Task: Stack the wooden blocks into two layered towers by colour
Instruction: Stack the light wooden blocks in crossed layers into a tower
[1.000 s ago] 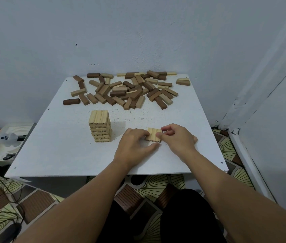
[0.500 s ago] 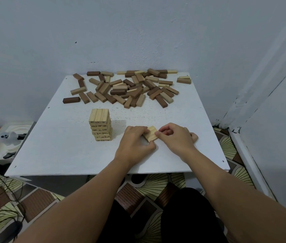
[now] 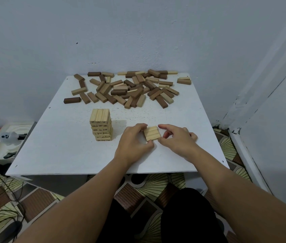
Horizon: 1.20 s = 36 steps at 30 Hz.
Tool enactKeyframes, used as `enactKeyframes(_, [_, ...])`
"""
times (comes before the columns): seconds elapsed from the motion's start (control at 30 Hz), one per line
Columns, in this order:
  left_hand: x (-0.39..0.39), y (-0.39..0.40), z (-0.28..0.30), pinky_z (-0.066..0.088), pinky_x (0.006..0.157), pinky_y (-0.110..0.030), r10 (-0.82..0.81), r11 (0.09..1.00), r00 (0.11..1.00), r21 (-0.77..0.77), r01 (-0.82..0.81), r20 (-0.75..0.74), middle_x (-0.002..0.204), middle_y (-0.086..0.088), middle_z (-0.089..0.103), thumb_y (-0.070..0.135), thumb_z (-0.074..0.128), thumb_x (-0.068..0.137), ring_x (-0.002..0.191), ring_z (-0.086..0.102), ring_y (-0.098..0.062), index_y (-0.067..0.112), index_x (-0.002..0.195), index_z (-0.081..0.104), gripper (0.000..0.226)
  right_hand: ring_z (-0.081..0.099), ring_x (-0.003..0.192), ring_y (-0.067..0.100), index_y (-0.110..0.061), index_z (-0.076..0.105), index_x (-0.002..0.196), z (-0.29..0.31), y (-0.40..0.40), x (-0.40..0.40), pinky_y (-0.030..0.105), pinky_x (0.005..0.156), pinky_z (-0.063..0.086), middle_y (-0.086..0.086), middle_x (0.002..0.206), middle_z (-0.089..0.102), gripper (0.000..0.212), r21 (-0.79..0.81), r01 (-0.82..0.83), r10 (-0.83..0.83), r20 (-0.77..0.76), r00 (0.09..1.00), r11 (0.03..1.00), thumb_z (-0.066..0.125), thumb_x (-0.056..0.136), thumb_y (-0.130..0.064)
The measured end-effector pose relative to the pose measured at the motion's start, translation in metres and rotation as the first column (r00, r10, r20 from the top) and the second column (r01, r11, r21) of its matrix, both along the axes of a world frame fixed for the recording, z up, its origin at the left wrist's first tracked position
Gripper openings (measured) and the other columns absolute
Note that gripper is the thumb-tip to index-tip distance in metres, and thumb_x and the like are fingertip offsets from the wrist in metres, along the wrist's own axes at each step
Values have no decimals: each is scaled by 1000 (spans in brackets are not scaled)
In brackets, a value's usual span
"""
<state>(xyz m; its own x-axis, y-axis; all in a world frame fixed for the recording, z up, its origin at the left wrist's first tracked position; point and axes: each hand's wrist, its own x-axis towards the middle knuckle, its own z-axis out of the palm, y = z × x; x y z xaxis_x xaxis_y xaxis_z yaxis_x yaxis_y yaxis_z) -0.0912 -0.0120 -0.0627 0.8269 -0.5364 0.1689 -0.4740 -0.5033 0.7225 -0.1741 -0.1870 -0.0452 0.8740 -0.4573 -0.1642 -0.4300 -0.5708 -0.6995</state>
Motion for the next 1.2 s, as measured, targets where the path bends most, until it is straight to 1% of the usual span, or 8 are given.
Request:
enactKeyframes(0.3, [2,2,-2,43,97,-28,-4,1000,1000,-24,4,-15,124,11,67,30,79,81,119,51,-9,27,135,63,57,42,114,11,-58,48,142,6,-2,2,38,96,21,-18,100,62,52,0,-45,45,-45,998,999,63,96,-41])
enactKeyframes(0.47, [1,2,-1,44,94,-26,-7,1000,1000,-29,7,-8,119,13,67,31,80,80,116,52,-9,26,130,64,52,42,113,11,-58,47,143,6,-2,2,39,96,22,-18,100,62,52,-5,-47,47,-47,998,999,63,96,-43])
enactKeyframes(0.57, [1,2,-2,41,90,-17,4,999,1000,-39,-4,-1,113,17,67,34,81,79,113,52,-7,27,125,66,49,42,114,11,-57,48,144,6,-1,1,40,99,22,-17,99,63,51,-6,-34,34,-39,999,999,62,96,-44])
enactKeyframes(0.67, [1,2,-1,36,90,-11,-12,1000,1000,-25,12,-2,116,15,67,30,80,81,115,50,-7,27,130,66,52,42,115,13,-58,43,146,6,-1,1,39,98,21,-17,100,61,54,-8,-52,52,-41,998,999,63,97,-45])
enactKeyframes(0.9, [1,4,2,40,101,-24,-19,1000,998,-26,17,-55,123,14,64,25,78,81,124,46,-4,31,139,62,61,43,114,14,-58,48,141,7,-2,1,43,101,25,-17,101,60,49,-26,-67,66,-34,997,997,63,97,-43])
enactKeyframes(1.07, [1,3,0,33,98,-16,25,999,998,-43,-28,-61,132,19,55,27,79,81,129,39,-2,26,144,56,68,44,115,13,-55,42,146,6,-1,-1,40,100,21,-16,101,61,58,-3,-43,43,-21,999,999,68,95,-46])
enactKeyframes(1.13, [2,3,0,38,98,-23,34,999,999,-20,-34,-25,127,15,57,30,80,79,125,41,-7,25,140,57,65,44,115,13,-50,43,144,5,-1,0,39,98,20,-16,100,61,59,4,-28,28,-19,999,1000,70,93,-47])
enactKeyframes(1.2, [2,2,0,42,89,-24,51,999,999,-7,-51,-15,113,11,59,33,81,78,116,44,-10,25,134,58,61,46,114,13,-45,48,138,3,-1,0,39,95,21,-16,99,62,53,3,-9,9,-16,1000,1000,73,91,-47])
